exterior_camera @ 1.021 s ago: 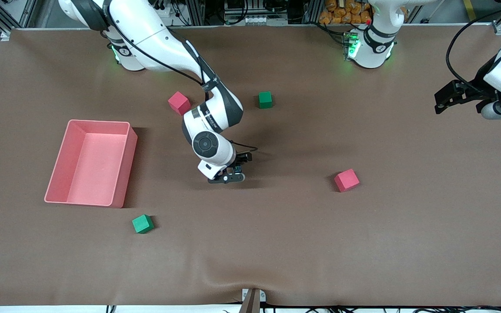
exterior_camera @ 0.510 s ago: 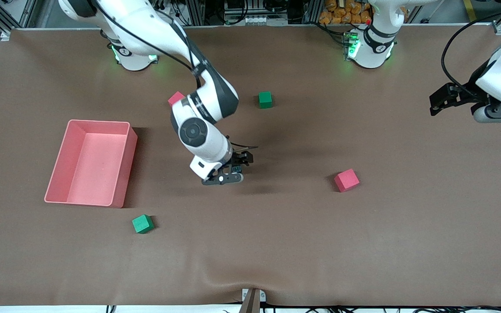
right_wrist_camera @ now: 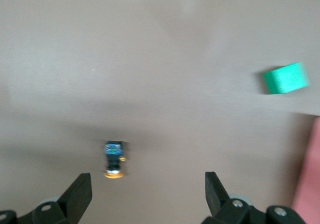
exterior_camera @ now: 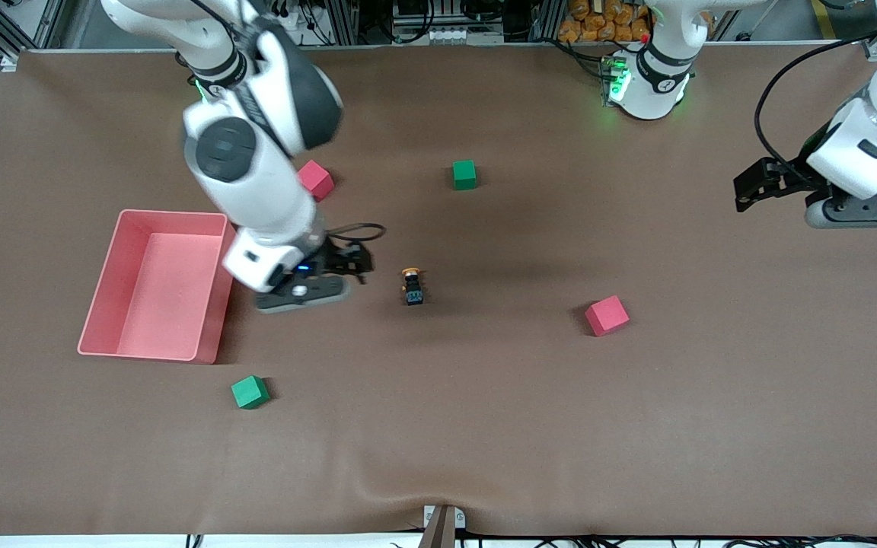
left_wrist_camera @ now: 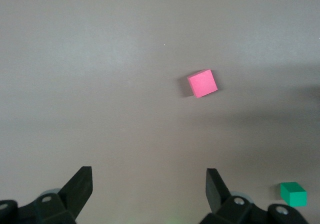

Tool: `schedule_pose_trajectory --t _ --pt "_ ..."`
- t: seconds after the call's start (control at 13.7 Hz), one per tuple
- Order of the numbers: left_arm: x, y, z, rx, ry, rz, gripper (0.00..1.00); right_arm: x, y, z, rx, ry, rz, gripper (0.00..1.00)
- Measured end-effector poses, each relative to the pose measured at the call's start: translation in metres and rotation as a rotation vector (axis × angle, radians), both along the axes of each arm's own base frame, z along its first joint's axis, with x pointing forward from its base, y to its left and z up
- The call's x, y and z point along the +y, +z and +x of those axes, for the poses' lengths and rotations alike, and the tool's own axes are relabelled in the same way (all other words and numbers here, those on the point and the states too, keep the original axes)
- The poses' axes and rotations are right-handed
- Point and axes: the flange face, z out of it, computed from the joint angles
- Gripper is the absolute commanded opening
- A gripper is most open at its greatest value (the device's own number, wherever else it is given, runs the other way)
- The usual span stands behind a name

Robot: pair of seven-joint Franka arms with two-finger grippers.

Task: Place and upright button with both arms
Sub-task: 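Release the button and retract the right gripper while the left gripper approaches, then lower the left gripper over the button on the table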

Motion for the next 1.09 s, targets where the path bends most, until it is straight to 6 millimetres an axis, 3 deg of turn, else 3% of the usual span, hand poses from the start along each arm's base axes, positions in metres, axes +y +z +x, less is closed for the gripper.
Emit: schedule_pose_trajectory --t 0.15,0.36,0.73,0.95,1.09 --pt "-0.013 -0.007 0.003 0.001 0.008 -0.002 1.00 -0.052 0.033 0.008 -0.007 -0.032 0.000 1.00" --pt "-0.043 -0.023 0.007 0.008 0.026 -0.004 1.00 -0.125 0.067 0.015 -0.016 -0.042 -0.003 1.00" --pt "-0.096 -0.074 0.019 0.061 0.047 0.000 1.00 -0.223 0.096 0.015 -0.013 -0.044 -0.018 1.00" --pt "-0.159 -0.113 0.029 0.018 0.098 -0.029 1.00 -0.279 0.105 0.016 -0.031 0.000 -0.031 1.00" --pt "-0.213 -0.141 0.031 -0.019 0.134 -0.051 1.00 -0.298 0.109 0.014 -0.037 0.009 -0.037 1.00"
